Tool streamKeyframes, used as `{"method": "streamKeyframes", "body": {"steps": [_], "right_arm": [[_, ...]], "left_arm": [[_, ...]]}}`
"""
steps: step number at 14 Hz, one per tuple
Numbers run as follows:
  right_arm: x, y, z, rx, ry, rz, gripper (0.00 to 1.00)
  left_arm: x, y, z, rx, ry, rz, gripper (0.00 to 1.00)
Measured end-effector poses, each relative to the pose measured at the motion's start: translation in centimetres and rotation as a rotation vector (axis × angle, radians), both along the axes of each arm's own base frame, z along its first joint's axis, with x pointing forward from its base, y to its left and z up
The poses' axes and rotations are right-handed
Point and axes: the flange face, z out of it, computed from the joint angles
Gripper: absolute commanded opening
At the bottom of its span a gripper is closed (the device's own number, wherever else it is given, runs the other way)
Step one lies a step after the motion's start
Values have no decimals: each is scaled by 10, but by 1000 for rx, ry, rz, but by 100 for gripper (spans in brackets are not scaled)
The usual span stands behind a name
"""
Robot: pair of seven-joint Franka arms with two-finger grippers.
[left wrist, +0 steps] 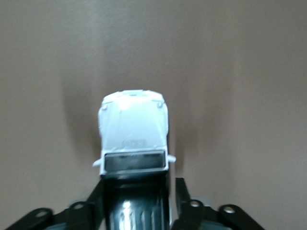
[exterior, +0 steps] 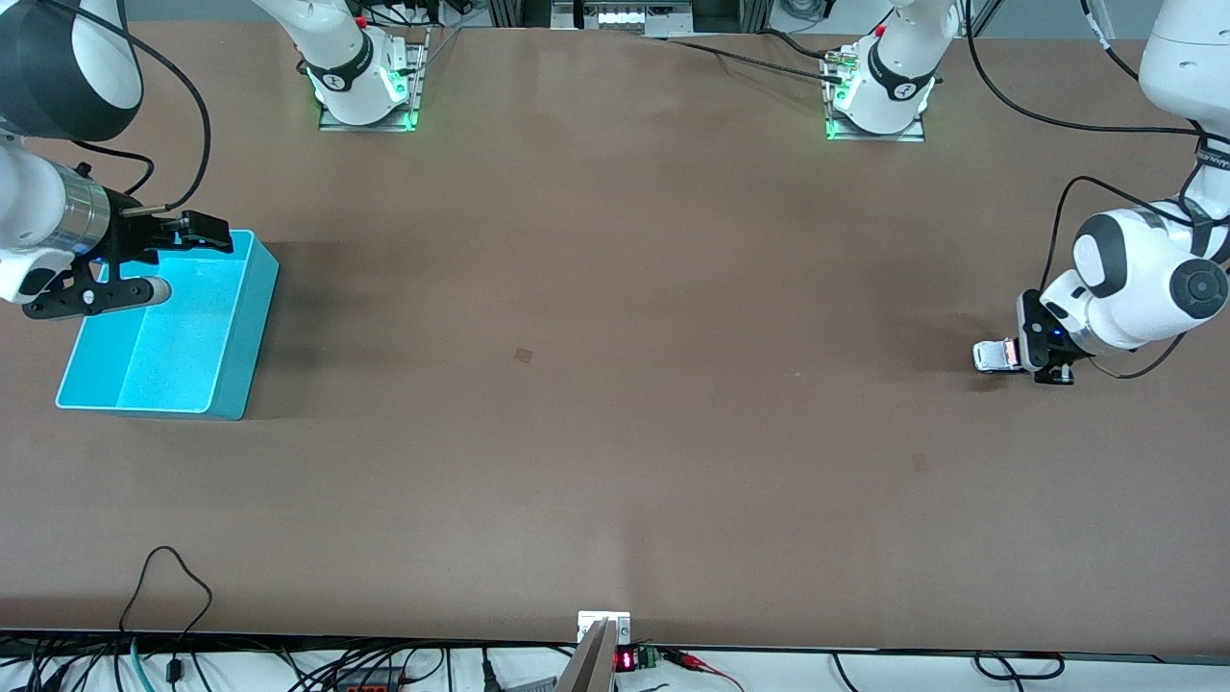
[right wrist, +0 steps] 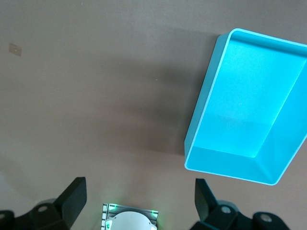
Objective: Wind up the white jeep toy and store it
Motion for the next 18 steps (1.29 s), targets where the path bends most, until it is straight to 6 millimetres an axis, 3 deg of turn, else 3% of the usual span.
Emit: {"method": "streamKeyframes", "body": {"steps": [2, 3, 7, 9, 14, 18], "right_arm": [[0, 0, 0, 0, 2, 0, 100], [0, 0, 0, 0, 3, 0, 100], [0, -1, -1, 0, 6, -2, 100], [0, -1, -1, 0, 6, -2, 100], [0, -1, -1, 0, 7, -2, 100], [0, -1, -2, 0, 8, -2, 100]], "left_arm": [[1, -12, 6, -13, 41, -21, 100], [4, -20, 18, -14, 53, -37, 100], [10, -52, 89, 3, 64, -92, 100], [11, -67, 111, 10, 57, -118, 100], [20, -110, 134, 7, 16, -183, 100], [29, -124, 153, -55, -34, -142, 100]]}}
